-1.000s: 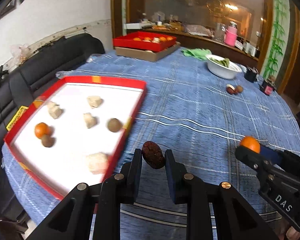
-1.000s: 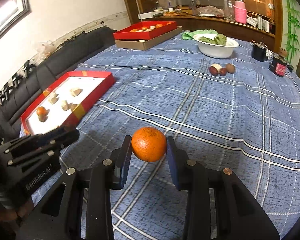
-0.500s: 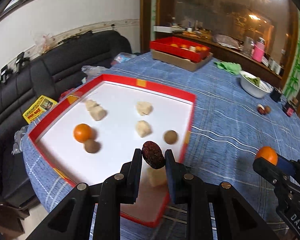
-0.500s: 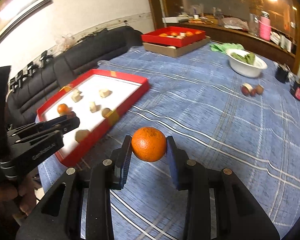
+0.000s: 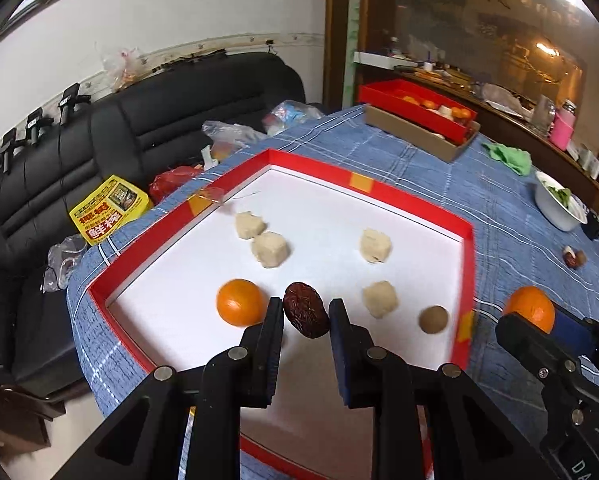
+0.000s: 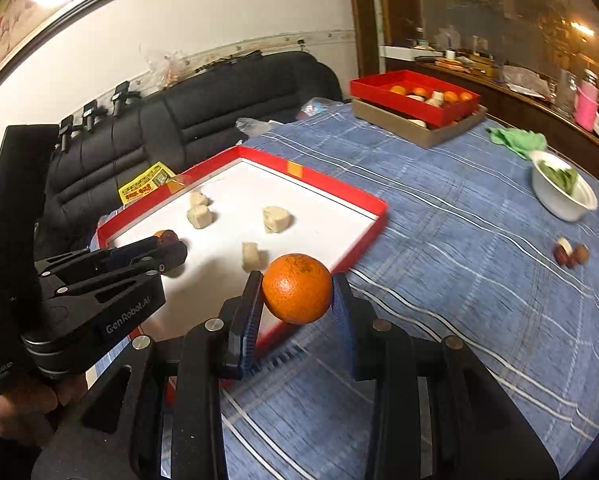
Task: Organize fruits
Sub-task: 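Lower the orange and date into the tray and open both tools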
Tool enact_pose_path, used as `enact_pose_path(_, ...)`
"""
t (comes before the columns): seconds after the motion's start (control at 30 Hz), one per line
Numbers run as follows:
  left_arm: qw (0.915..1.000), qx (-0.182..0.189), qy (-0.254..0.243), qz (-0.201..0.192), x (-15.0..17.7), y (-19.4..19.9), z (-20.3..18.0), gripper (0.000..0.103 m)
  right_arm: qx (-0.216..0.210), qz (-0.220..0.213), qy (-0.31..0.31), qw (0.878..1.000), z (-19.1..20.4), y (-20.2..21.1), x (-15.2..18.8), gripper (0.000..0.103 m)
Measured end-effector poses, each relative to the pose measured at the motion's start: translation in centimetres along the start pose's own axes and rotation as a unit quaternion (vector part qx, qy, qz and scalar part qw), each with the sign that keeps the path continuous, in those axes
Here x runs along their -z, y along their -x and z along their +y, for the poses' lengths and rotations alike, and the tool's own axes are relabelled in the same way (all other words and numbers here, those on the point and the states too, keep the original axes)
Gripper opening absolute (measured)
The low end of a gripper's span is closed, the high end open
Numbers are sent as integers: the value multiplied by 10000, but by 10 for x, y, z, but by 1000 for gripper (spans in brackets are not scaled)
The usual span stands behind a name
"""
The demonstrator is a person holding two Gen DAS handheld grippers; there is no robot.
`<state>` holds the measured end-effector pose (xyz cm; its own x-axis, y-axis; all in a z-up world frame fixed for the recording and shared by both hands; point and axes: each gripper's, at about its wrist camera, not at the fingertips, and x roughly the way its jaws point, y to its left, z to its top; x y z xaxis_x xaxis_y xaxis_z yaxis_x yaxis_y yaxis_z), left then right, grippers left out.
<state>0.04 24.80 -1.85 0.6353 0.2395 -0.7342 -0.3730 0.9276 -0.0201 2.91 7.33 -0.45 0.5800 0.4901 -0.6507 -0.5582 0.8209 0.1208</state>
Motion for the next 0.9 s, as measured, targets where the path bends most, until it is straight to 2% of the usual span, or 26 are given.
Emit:
enact_pose_path(0.23,9994,-191,265,56,-18,-17,24,22,-67,130,73,9999,10,-26,-12,33)
enact_pose_path(0.53,9947,-646,789,154,-36,-34,60,22,-229,185,205,9994,27,-49,-36,34)
enact_pose_path(0.9,9921,-838,885,296,-36,-51,76,22,-498,495,294,9971,44,-97,-53,34)
